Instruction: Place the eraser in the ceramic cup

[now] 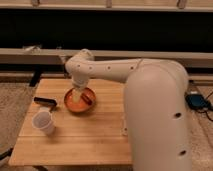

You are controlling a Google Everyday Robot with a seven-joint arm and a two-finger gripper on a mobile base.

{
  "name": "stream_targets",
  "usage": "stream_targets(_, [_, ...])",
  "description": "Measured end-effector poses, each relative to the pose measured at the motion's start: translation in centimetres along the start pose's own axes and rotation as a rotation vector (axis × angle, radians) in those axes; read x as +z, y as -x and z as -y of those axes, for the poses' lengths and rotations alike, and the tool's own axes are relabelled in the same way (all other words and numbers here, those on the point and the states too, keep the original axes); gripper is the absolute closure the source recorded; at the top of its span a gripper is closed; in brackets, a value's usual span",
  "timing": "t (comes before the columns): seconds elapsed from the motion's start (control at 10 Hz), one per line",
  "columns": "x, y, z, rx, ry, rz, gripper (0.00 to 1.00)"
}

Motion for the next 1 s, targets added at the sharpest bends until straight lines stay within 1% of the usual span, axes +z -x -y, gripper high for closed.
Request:
stream_targets(0.1, [1.1, 3.1, -1.0, -0.041, 0.008, 0.002, 0.2])
stream_targets(0.3, [2.6, 7.1, -2.7, -0.095, 0.02, 0.003, 0.2])
stream_targets(0.4, [3.6, 9.4, -4.0, -0.128, 0.032, 0.004, 0.2])
stream_targets(0.5, [5.0, 11.8, -6.0, -0.17, 0.05, -0.001, 0.2])
stream_targets(0.7, [7.1, 14.5, -8.2, -0.23, 0.076, -0.005, 0.2])
stream_targets(1.0, [9.1, 16.8, -8.9, -0.278, 0.105, -0.014, 0.2])
